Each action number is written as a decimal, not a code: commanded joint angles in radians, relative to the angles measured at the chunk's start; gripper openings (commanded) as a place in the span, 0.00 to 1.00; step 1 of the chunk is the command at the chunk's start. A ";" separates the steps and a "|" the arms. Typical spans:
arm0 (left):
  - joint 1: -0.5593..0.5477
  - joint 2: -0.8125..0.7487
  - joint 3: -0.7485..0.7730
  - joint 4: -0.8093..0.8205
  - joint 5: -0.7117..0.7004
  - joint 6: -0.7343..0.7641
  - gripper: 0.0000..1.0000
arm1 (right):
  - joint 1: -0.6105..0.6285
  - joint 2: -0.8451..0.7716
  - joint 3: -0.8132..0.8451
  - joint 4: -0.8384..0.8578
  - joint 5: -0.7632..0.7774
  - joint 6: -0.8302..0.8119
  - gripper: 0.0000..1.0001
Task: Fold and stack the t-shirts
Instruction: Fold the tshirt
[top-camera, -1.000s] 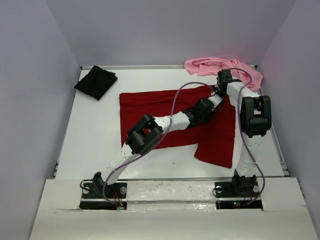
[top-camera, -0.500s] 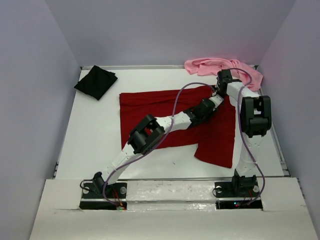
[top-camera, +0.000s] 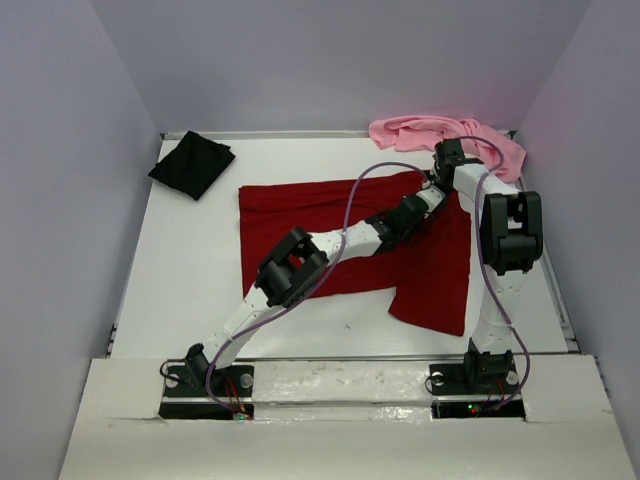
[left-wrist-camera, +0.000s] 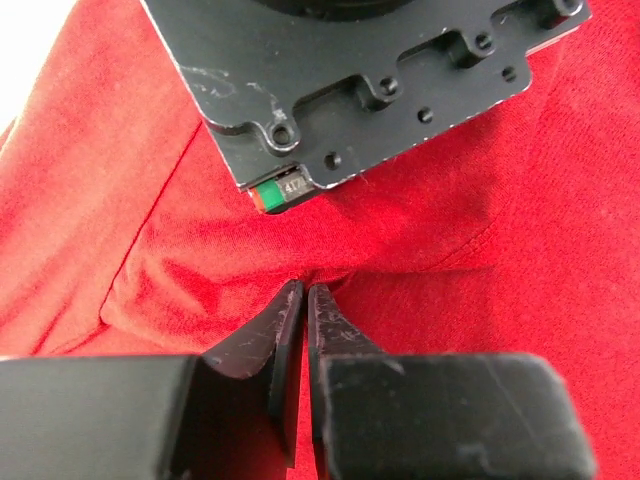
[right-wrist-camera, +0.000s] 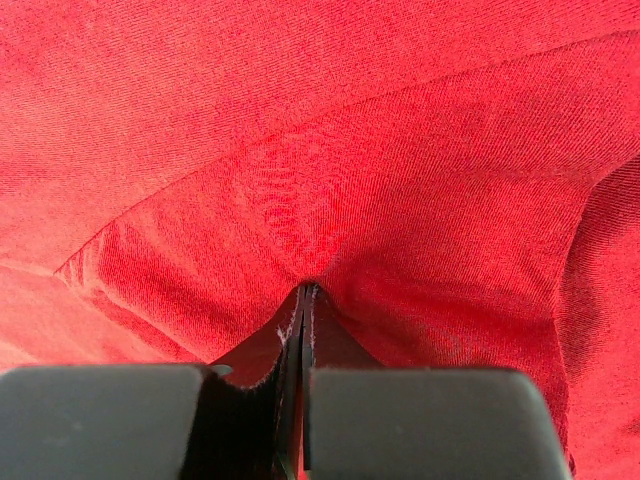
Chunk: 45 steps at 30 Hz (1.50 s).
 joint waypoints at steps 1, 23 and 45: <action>0.005 -0.003 0.040 0.006 0.005 0.001 0.15 | -0.003 0.046 0.004 0.010 0.008 -0.014 0.00; 0.000 -0.122 -0.011 -0.081 0.059 -0.021 0.17 | -0.003 0.045 0.007 0.007 0.005 -0.014 0.00; -0.009 -0.181 0.075 -0.248 0.077 -0.005 0.11 | -0.003 0.053 0.010 0.006 0.003 -0.017 0.00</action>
